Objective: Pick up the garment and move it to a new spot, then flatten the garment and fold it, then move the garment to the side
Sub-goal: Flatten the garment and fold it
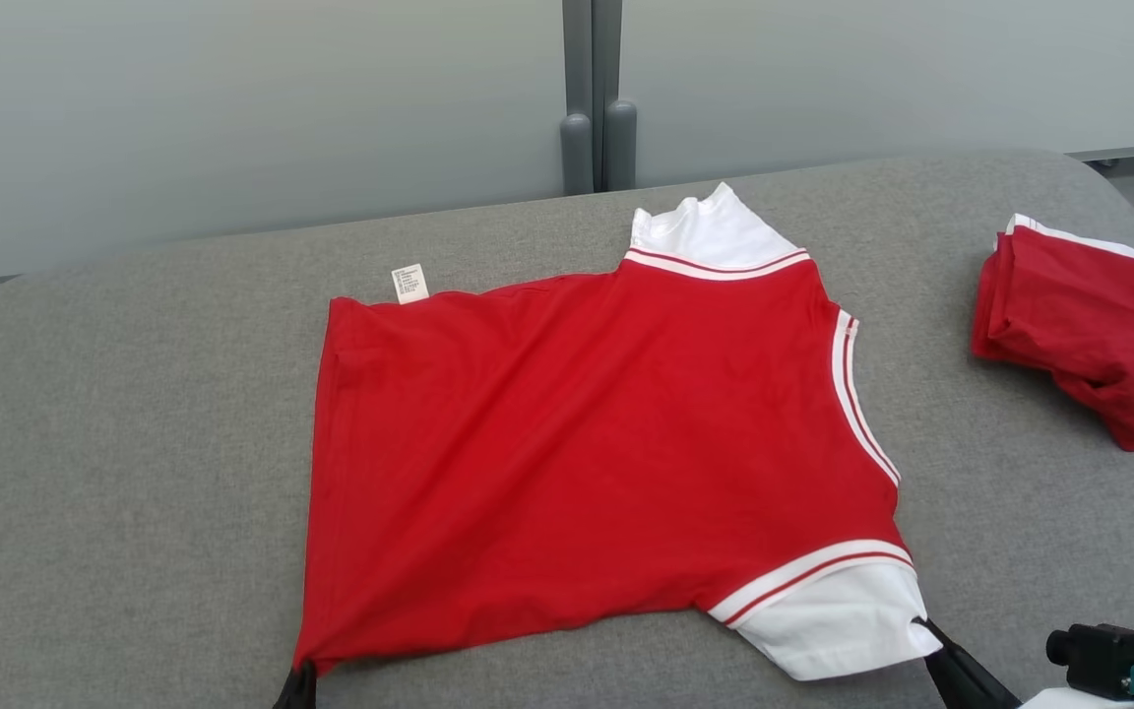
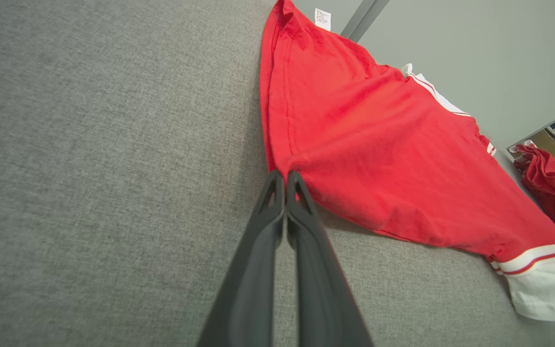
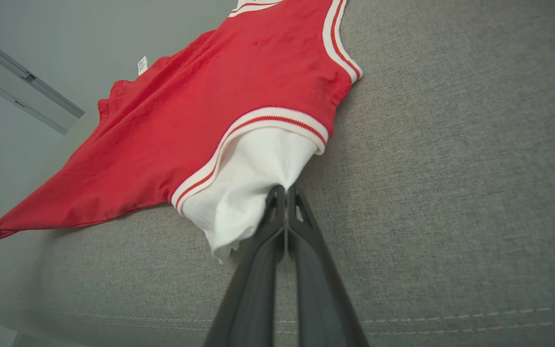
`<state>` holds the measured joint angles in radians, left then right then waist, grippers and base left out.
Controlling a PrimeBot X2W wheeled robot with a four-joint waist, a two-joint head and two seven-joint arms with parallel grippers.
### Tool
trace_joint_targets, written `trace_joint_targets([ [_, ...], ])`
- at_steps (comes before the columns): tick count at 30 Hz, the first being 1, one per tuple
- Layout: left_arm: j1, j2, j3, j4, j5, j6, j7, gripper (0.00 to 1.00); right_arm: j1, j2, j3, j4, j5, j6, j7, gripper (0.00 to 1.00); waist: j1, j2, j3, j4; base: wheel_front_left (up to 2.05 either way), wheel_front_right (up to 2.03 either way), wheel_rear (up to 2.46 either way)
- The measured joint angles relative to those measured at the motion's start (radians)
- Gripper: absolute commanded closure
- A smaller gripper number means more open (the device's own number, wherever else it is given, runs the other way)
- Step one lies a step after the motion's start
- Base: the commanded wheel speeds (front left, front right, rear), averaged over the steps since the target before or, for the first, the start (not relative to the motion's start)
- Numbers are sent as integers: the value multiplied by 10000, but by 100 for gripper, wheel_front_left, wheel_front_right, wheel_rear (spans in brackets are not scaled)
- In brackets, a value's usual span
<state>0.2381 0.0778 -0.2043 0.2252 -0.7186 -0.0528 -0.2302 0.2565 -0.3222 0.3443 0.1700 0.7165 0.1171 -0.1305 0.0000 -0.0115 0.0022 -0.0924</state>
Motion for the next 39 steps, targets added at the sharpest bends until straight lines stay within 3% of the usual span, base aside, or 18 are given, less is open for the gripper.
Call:
trace_joint_targets([
  [10, -104, 161, -105, 372, 370, 54, 199, 100, -468, 58, 272, 968, -759, -40, -167, 100, 0, 0, -121, -302, 0, 0, 0],
  [11, -158, 194, -134, 433, 370, 67, 305, 100, -498, 119, 301, 1112, -767, -42, -249, 91, 0, 0, -122, -331, 0, 0, 0],
  [12, -175, 203, -161, 476, 370, 73, 364, 76, -499, 153, 322, 1200, -792, -44, -290, 60, 0, 0, -118, -334, 0, 0, 0],
  [13, -181, 205, -184, 497, 370, 105, 374, 76, -500, 182, 345, 1283, -859, -46, -313, 60, 0, 0, -115, -335, 0, 0, 0],
  [14, -184, 207, -198, 504, 370, 105, 401, 62, -502, 219, 359, 1344, -897, -46, -366, 45, 0, 0, -112, -335, 0, 0, 0],
  [15, -186, 209, -205, 504, 370, 105, 445, 52, -507, 253, 370, 1396, -928, -48, -376, 9, 0, 0, -108, -333, 0, 0, 0],
  [16, -188, 213, -203, 504, 372, 111, 447, 28, -510, 278, 387, 1459, -928, -48, -378, 0, 0, 0, -103, -329, 0, 0, 0],
  [17, -190, 257, -184, 499, 418, 173, 445, 0, -509, 291, 393, 1613, -928, -65, -454, 0, 0, 0, -92, -319, 0, 0, 0],
  [28, -191, 575, 161, 184, 546, 286, 341, 0, -480, -75, 69, 1871, -1009, -251, -704, 0, 0, 0, -49, -311, 0, 0, 0],
  [39, -632, 635, 387, -846, 773, 366, 73, 0, -544, -895, -585, 1417, -1283, -485, -905, 0, 0, 0, -109, -406, 0, 0, 0],
])
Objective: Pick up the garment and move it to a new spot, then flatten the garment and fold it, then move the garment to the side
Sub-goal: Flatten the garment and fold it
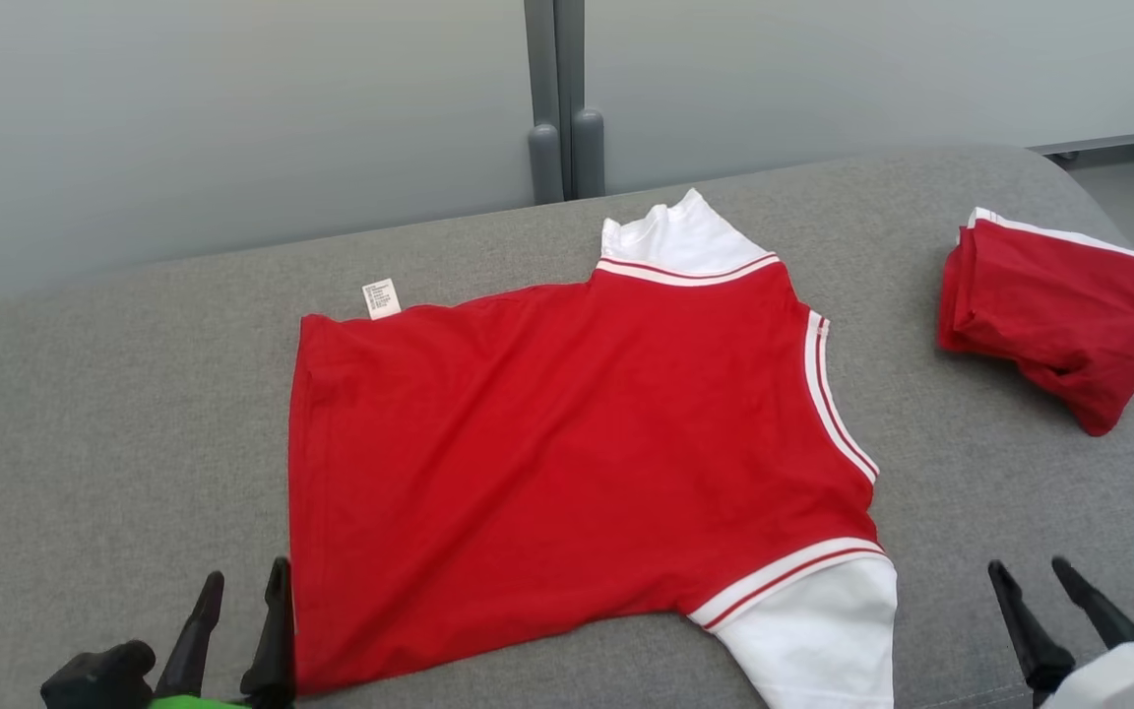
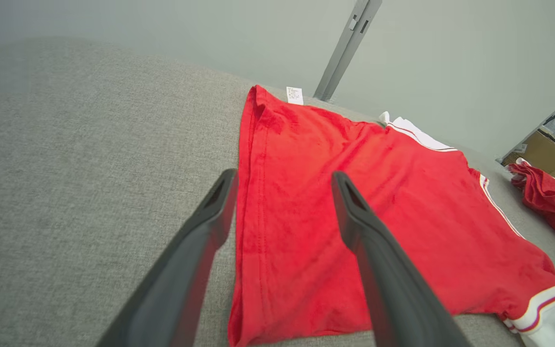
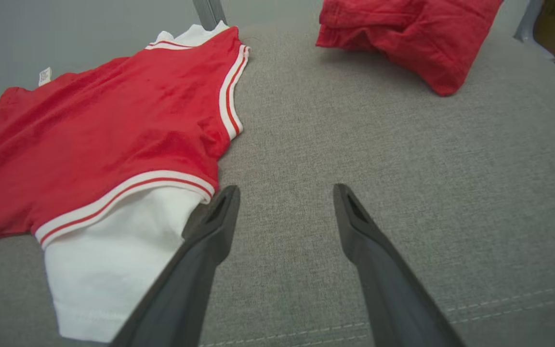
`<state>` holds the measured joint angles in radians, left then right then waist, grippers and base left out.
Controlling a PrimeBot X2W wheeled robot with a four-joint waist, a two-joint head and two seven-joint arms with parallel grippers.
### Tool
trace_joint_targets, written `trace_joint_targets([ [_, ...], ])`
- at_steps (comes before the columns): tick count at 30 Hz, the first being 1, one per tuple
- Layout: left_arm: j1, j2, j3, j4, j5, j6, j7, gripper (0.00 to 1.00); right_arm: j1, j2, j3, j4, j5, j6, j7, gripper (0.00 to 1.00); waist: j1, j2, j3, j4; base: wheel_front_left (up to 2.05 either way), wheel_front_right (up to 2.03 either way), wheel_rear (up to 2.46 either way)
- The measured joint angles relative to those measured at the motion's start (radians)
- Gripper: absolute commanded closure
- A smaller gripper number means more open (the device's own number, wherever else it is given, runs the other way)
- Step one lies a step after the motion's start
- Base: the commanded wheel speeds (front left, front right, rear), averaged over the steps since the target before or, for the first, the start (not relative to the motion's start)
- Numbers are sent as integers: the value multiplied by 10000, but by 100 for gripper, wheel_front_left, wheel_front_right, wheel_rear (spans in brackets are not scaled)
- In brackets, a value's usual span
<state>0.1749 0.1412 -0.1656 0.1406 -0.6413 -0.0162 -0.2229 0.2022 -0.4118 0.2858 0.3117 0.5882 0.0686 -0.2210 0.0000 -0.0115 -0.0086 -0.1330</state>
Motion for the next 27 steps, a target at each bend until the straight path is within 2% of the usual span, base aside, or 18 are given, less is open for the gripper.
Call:
trace_joint_targets([
  [16, -1488, -616, -957, -905, 965, -4, -169, 0, -2087, 182, -546, -1808, -560, -439, -213, 0, 0, 0, -397, -43, 0, 0, 0],
  [27, -1600, -658, -963, -731, 1269, 487, -203, 0, -2566, 938, -267, -2115, -1060, -972, -265, 0, 0, 0, -479, 95, 0, 0, 0],
])
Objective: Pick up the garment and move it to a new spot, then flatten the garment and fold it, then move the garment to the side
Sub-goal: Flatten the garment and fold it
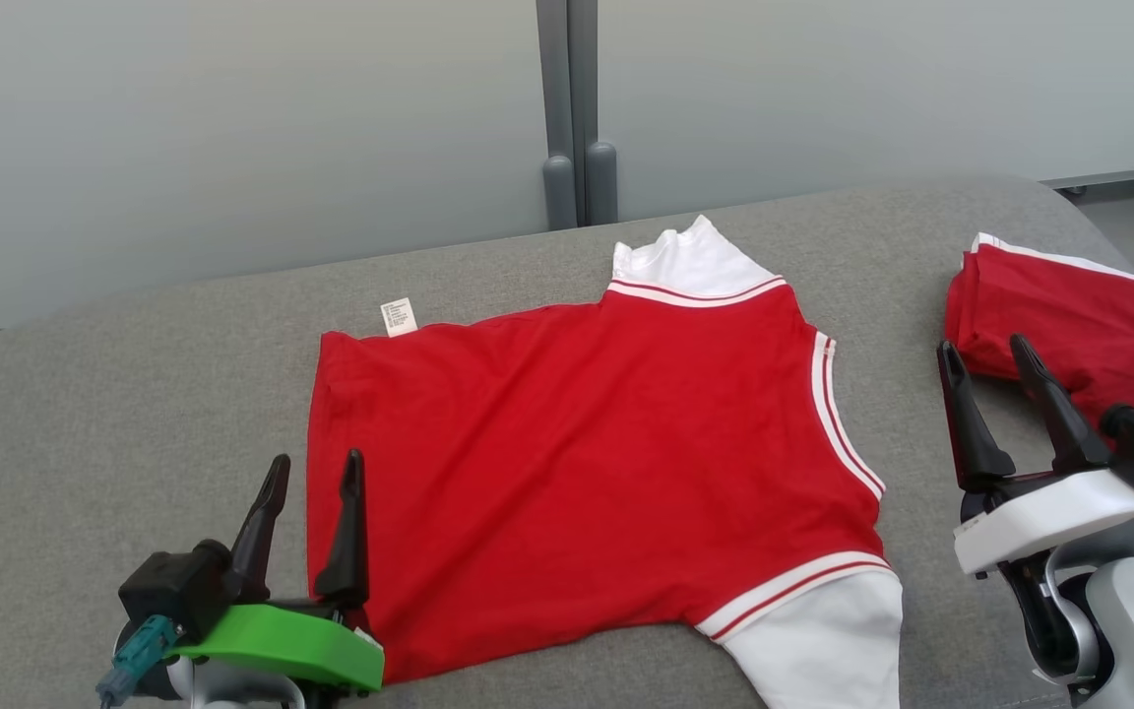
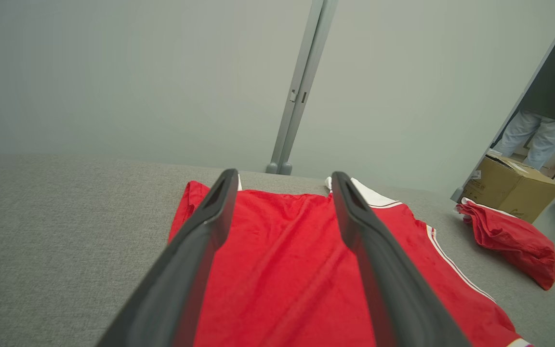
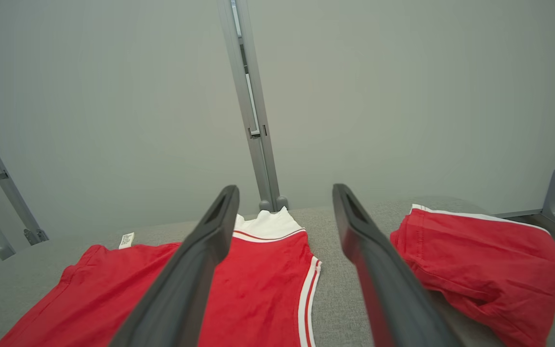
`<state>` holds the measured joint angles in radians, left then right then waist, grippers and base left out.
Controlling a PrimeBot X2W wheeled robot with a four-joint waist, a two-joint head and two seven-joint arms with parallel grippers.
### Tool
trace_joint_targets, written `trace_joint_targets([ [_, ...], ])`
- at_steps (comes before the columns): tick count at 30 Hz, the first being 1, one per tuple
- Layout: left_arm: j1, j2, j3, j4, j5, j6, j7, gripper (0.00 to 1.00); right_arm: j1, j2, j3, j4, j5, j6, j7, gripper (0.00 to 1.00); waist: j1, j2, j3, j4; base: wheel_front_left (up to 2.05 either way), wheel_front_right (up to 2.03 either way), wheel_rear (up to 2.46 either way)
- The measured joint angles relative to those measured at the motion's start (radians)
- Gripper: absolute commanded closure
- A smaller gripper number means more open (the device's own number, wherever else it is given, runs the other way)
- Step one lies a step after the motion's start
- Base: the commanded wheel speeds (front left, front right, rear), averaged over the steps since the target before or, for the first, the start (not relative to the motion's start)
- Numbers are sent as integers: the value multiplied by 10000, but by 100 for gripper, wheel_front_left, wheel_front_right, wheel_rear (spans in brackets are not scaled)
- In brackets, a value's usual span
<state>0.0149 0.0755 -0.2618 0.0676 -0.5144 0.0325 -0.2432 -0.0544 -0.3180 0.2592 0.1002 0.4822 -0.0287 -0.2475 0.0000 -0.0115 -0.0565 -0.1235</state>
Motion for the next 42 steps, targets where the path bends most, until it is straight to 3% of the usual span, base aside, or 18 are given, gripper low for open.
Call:
trace_joint_targets([
  [7, 88, 0, 148, 219, 265, 276, -46, 0, 29, 213, 50, 21, -270, -341, -27, 0, 0, 0, -84, 163, 0, 0, 0],
  [42, 1119, -79, 360, 416, 324, 560, -52, 0, 456, 637, 337, 153, -802, -527, -29, 0, 0, 0, -186, 269, 0, 0, 0],
])
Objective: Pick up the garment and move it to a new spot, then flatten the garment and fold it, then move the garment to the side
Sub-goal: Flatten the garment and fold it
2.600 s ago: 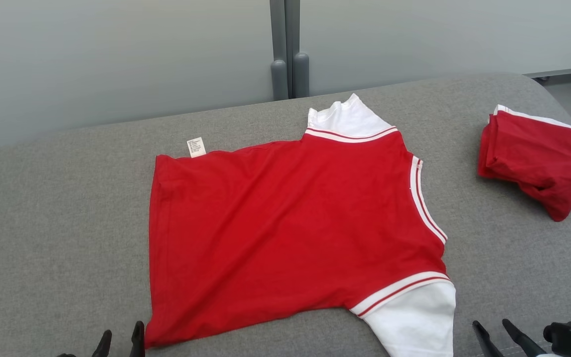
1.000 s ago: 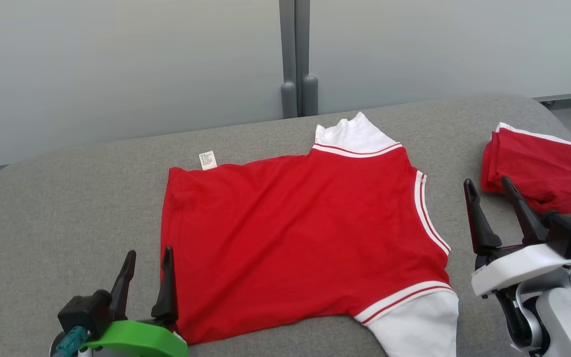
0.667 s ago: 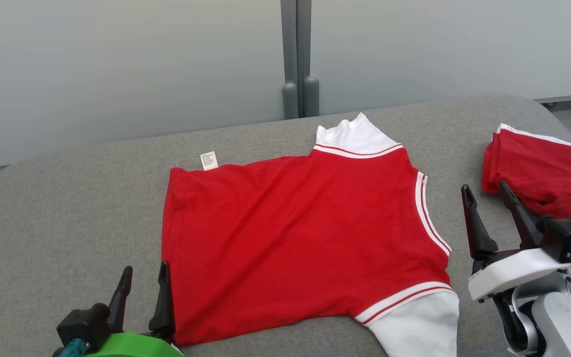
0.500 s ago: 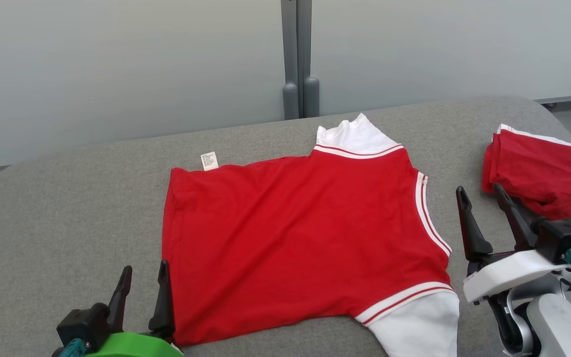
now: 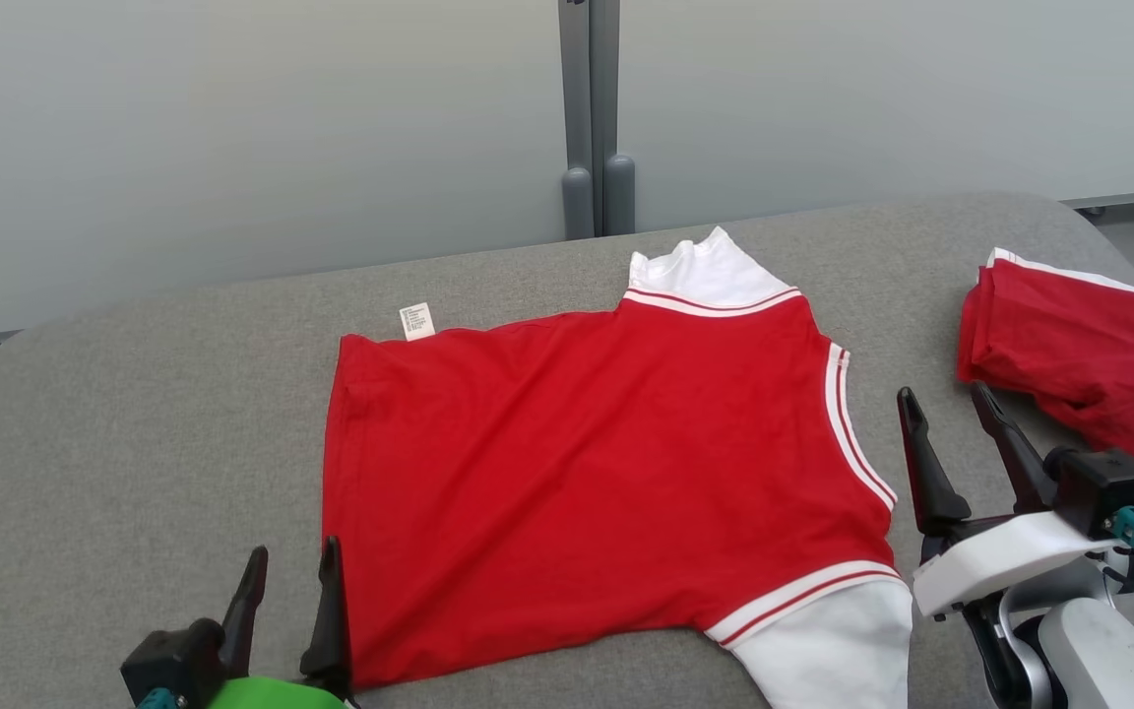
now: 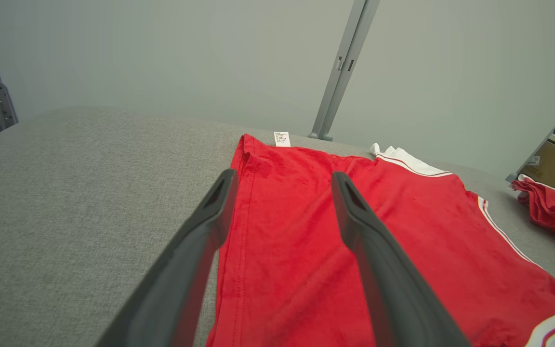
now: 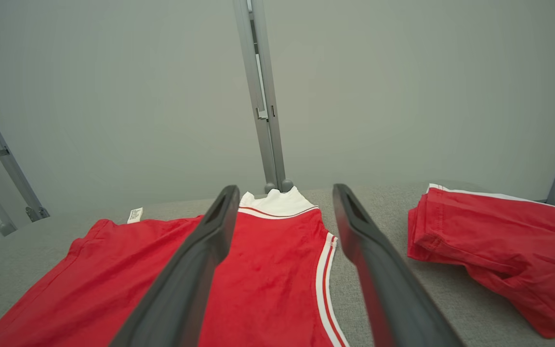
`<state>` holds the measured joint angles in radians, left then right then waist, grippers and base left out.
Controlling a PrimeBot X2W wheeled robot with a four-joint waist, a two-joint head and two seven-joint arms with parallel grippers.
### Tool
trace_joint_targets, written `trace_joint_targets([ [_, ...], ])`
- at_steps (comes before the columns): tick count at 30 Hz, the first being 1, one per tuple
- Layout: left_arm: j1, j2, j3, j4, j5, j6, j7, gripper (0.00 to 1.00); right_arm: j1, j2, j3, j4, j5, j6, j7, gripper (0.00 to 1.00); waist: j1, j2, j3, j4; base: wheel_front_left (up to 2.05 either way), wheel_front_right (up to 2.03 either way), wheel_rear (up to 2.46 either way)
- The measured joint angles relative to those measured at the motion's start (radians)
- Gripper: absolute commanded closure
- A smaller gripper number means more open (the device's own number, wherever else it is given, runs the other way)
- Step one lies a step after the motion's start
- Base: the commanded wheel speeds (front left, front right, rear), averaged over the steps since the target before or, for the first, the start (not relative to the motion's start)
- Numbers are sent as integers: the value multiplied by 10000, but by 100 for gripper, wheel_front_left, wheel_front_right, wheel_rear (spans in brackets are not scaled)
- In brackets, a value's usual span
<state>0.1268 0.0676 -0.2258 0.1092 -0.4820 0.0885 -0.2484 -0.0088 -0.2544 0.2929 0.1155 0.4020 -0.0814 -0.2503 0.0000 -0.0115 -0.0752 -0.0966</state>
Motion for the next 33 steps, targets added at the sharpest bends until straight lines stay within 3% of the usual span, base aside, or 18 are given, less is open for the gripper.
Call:
trace_joint_targets([
  [9, 622, -36, -63, 523, -640, -2, 562, 0, 676, -63, 115, 309, 65, 132, 0, 0, 0, 0, 45, 22, 0, 0, 0],
  [17, 1057, -98, -8, 917, -1350, -4, 1233, 0, 1476, -290, 198, 573, 309, 449, 46, 0, 0, 0, 160, 57, 0, 0, 0],
  [33, 1080, -140, 288, 1475, -2454, -182, 1732, 0, 1550, -207, 320, 545, 395, 721, 46, 0, 0, 0, 544, -344, 0, 0, 0],
])
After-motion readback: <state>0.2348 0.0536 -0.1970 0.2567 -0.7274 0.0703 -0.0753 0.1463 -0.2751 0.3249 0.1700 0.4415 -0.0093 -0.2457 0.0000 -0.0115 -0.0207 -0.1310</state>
